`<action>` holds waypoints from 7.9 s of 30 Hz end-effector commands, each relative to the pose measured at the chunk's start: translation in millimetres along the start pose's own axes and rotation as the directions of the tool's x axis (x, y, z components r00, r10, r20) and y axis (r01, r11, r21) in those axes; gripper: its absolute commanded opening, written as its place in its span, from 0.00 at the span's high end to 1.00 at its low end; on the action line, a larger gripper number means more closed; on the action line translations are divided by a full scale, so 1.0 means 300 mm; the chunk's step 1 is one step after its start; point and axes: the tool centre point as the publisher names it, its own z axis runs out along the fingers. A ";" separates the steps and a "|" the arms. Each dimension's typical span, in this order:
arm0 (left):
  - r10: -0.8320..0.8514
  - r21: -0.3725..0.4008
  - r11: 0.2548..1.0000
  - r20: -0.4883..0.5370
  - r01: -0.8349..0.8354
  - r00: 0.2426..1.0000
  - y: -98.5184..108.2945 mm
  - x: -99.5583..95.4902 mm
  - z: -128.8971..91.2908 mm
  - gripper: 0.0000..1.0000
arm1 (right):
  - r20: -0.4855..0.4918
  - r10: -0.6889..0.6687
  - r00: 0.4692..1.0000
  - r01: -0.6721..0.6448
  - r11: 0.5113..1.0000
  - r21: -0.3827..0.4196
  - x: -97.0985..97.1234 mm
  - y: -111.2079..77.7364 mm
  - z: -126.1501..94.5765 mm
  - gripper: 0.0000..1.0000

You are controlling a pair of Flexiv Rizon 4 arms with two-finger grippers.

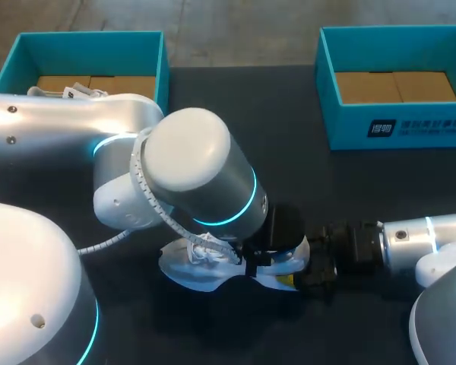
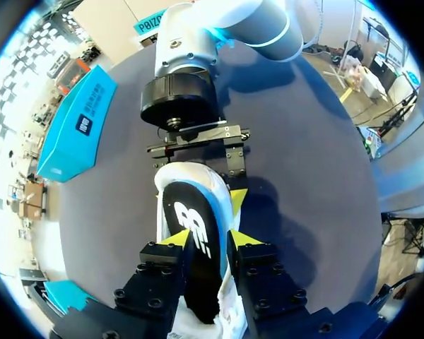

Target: Take the shoe out of the shoebox, open the shoe tongue, remove and reinsert the insole, then place the shoe into the shoebox

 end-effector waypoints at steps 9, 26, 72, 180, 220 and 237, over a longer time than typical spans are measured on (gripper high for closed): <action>-0.034 0.014 0.999 0.038 0.034 0.999 -0.015 0.012 0.038 0.69 | 0.000 0.001 1.000 -0.001 1.000 0.006 0.005 -0.001 0.002 1.00; -0.091 0.012 0.996 0.074 0.090 0.993 -0.026 -0.040 0.068 0.82 | 0.000 0.001 1.000 -0.001 1.000 0.006 0.005 -0.001 0.002 1.00; -0.078 0.109 0.991 -0.047 0.083 0.996 -0.039 -0.048 0.014 0.57 | 0.000 0.001 1.000 -0.001 1.000 0.006 0.005 -0.001 0.002 1.00; -0.240 0.299 0.917 -0.122 0.266 0.963 -0.106 -0.134 -0.016 1.00 | 0.000 0.001 1.000 -0.001 1.000 0.006 0.005 -0.001 0.002 1.00; -0.063 0.485 0.809 -0.492 0.333 0.869 -0.314 -0.189 -0.603 1.00 | 0.000 0.001 1.000 -0.001 1.000 0.006 0.005 -0.001 0.002 1.00; -0.062 0.579 0.742 -0.442 0.338 0.895 -0.330 -0.160 -0.738 1.00 | 0.000 0.001 1.000 -0.001 1.000 0.006 0.005 -0.001 0.002 1.00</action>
